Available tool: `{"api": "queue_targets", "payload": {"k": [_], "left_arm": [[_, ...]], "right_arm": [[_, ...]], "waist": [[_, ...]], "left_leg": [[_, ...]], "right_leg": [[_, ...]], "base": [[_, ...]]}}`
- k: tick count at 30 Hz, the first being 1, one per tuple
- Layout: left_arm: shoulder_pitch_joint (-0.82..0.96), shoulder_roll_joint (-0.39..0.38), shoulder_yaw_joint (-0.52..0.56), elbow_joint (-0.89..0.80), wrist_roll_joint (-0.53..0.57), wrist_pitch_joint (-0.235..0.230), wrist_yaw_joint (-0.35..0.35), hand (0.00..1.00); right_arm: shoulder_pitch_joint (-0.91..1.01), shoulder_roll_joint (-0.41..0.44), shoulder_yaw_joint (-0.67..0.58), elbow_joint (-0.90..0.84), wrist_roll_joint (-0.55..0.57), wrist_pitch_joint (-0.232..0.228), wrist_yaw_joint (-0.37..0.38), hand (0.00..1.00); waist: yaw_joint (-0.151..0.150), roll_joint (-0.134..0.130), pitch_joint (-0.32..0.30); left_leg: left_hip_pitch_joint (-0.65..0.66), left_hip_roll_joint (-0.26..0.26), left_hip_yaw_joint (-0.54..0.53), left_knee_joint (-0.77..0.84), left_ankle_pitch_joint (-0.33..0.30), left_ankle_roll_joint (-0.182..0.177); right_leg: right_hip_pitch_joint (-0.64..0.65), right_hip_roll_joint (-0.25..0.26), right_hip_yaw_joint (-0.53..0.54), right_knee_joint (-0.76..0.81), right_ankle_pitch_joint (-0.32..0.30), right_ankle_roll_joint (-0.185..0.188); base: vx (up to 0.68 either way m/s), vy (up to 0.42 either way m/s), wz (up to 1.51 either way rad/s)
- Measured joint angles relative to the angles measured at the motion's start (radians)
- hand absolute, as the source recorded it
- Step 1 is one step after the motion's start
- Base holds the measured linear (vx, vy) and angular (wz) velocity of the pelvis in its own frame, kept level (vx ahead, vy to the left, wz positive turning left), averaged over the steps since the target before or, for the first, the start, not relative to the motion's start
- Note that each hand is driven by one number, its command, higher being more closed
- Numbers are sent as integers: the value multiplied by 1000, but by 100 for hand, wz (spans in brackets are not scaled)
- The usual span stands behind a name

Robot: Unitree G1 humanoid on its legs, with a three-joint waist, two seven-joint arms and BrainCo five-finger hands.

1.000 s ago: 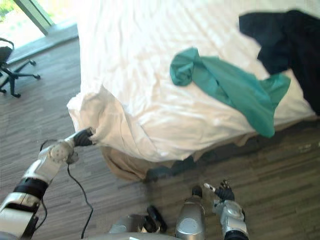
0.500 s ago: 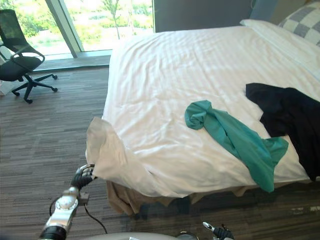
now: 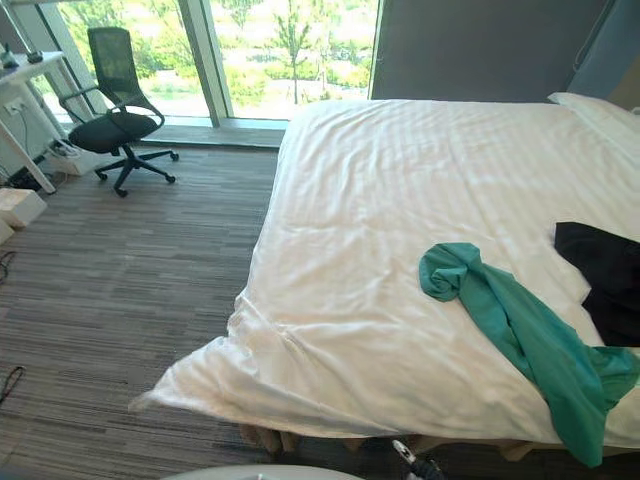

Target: Tidy the bed and pick cloth on bed and put in laundry

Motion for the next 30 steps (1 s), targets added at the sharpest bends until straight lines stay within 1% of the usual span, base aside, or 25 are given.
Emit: {"api": "queue_targets", "payload": {"k": [1, 3, 5, 7, 8, 9, 10, 11, 12, 13, 15, 16, 17, 18, 19, 20, 21, 22, 24, 25, 26, 27, 28, 29, 30], "left_arm": [[-11, -15, -5, 0, 26, -6, -9, 0], [-34, -34, -32, 0, 78, -23, -25, 0], [-57, -39, -84, -11, 148, -54, -50, 0], [-87, -32, -165, -14, 260, -100, -58, 0], [-94, -29, -182, -14, 271, -111, -58, 0], [-108, -21, -215, -16, 287, -134, -58, 0], [-127, -14, -247, -15, 286, -146, -59, 0], [-131, -15, -262, -15, 283, -150, -59, 0], [-135, -15, -288, -16, 264, -157, -60, 0], [-142, -19, -327, -17, 208, -157, -61, 0], [-144, -20, -356, -17, 162, -157, -64, 0], [-143, -18, -361, -17, 132, -157, -71, 0], [-143, -17, -360, -17, 126, -157, -72, 0], [-143, -14, -361, -17, 107, -157, -72, 0], [-143, -11, -361, -17, 100, -156, -73, 0], [-143, -1, -362, -17, 87, -155, -74, 0], [-143, 0, -362, -17, 85, -155, -76, 0], [-139, 3, -364, -17, 57, -151, -82, 0], [-133, 9, -372, -17, 42, -150, -89, 0], [-133, 22, -389, -17, 25, -147, -97, 0], [-134, 33, -409, -22, 20, -137, -103, 0], [-134, 38, -421, -30, 19, -129, -105, 0], [-133, 49, -443, -51, 13, -105, -116, 0], [-135, 55, -457, -56, 10, -93, -118, 0], [-137, 69, -487, -67, 3, -69, -124, 0]], "right_arm": [[0, 2, -4, 0, 35, 12, -25, 0], [2, 1, -23, -1, 81, 24, -62, 0], [7, 2, -32, -3, 121, 39, -94, 0], [11, 6, -50, -13, 165, 53, -133, 0], [11, 8, -53, -16, 170, 54, -141, 0], [10, 15, -64, -26, 196, 55, -164, 0], [12, 20, -74, -32, 218, 54, -191, 0], [15, 20, -80, -38, 233, 55, -203, 0], [24, 20, -90, -55, 247, 52, -223, 0], [41, 18, -102, -65, 282, 37, -270, 0], [54, 19, -117, -65, 309, 20, -315, 0], [55, 20, -129, -65, 313, -1, -346, 0], [55, 21, -132, -65, 313, -13, -359, 0], [53, 21, -147, -71, 309, -44, -381, 0], [53, 21, -155, -84, 308, -60, -392, 0], [47, 14, -183, -135, 288, -92, -411, 0], [41, 5, -192, -153, 272, -106, -414, 0], [21, -28, -214, -205, 219, -137, -420, 0], [-20, -76, -248, -259, 166, -168, -422, 0], [-58, -125, -270, -297, 121, -191, -419, 0], [-101, -178, -277, -338, 81, -203, -410, 0], [-126, -204, -276, -359, 61, -205, -405, 0], [-175, -260, -261, -394, 26, -206, -382, 0], [-197, -290, -254, -411, 12, -205, -368, 0], [-240, -351, -241, -435, -24, -201, -338, 0]], "waist": [[0, -2, 2], [-1, 3, 5], [-4, 10, 5], [-5, 16, 11], [-5, 16, 13], [-7, 12, 26], [-7, 6, 39], [-8, 8, 43], [-10, 18, 42], [-11, 28, 43], [-17, 37, 43], [-19, 38, 43], [-19, 35, 42], [-18, 31, 41], [-19, 29, 41], [-21, 25, 41], [-21, 24, 41], [-20, 20, 41], [-20, 15, 44], [-20, 10, 46], [-22, 4, 47], [-23, 1, 48], [-29, 0, 47], [-32, -5, 48], [-34, -9, 46]], "left_leg": [[13, -1, 18, -13, 1, 2], [24, -4, 31, -30, 7, 3], [34, -7, 46, -64, 22, 0], [44, -12, 74, -115, 53, -7], [44, -13, 79, -123, 60, -10], [53, -20, 91, -142, 74, -13], [65, -21, 106, -152, 79, -18], [65, -16, 109, -152, 81, -21], [67, -9, 119, -152, 83, -24], [74, -1, 133, -152, 86, -29], [72, 8, 141, -153, 89, -35], [69, 15, 151, -152, 91, -39], [68, 17, 155, -152, 91, -41], [69, 22, 160, -152, 91, -44], [69, 23, 160, -152, 90, -45], [69, 23, 162, -152, 90, -47], [69, 22, 163, -152, 89, -48], [70, 19, 167, -151, 86, -48], [73, 15, 172, -147, 85, -47], [75, 12, 173, -147, 84, -46], [75, 10, 170, -147, 84, -46], [74, 9, 167, -147, 84, -46], [73, 9, 159, -147, 84, -46], [73, 9, 155, -147, 84, -46], [69, 7, 150, -146, 84, -46]], "right_leg": [[-1, 1, 1, -1, 0, 0], [-1, 1, 7, -3, 0, 0], [-10, 6, 11, -9, -1, -1], [-34, 17, 26, -23, -7, -7], [-40, 19, 27, -25, -12, -10], [-40, 20, 27, -28, -29, -11], [-43, 22, 34, -31, -49, -5], [-48, 27, 37, -29, -50, -8], [-54, 32, 45, -23, -55, -13], [-60, 42, 60, -19, -59, -18], [-67, 51, 68, -19, -60, -19], [-74, 59, 77, -20, -58, -23], [-75, 63, 80, -20, -56, -25], [-77, 68, 83, -22, -54, -27], [-77, 69, 83, -21, -53, -28], [-78, 69, 84, -22, -53, -28], [-78, 69, 86, -22, -53, -28], [-75, 68, 96, -21, -53, -28], [-73, 67, 105, -22, -52, -27], [-72, 66, 105, -22, -52, -27], [-71, 65, 105, -22, -52, -27], [-71, 64, 105, -22, -52, -27], [-71, 64, 104, -22, -52, -27], [-71, 64, 102, -22, -52, -27], [-73, 65, 99, -22, -52, -27]], "base": [[-84, -55, -33], [-107, -51, -30], [-138, -78, -22], [-164, -122, -38], [-143, -133, -45], [-159, -156, -48], [-168, -160, -42], [-161, -148, -32], [-119, -114, -28], [-98, -100, -26], [-58, -80, -20], [-27, -74, -17], [-4, -66, -19], [11, -54, -11], [22, -47, -7], [0, 0, 0], [33, -4, -4], [53, 11, -6], [53, 13, -7], [0, 0, 0], [0, 0, 0], [2, -19, 7], [2, -20, 8], [2, -25, 11], [-20, -28, 18]]}}
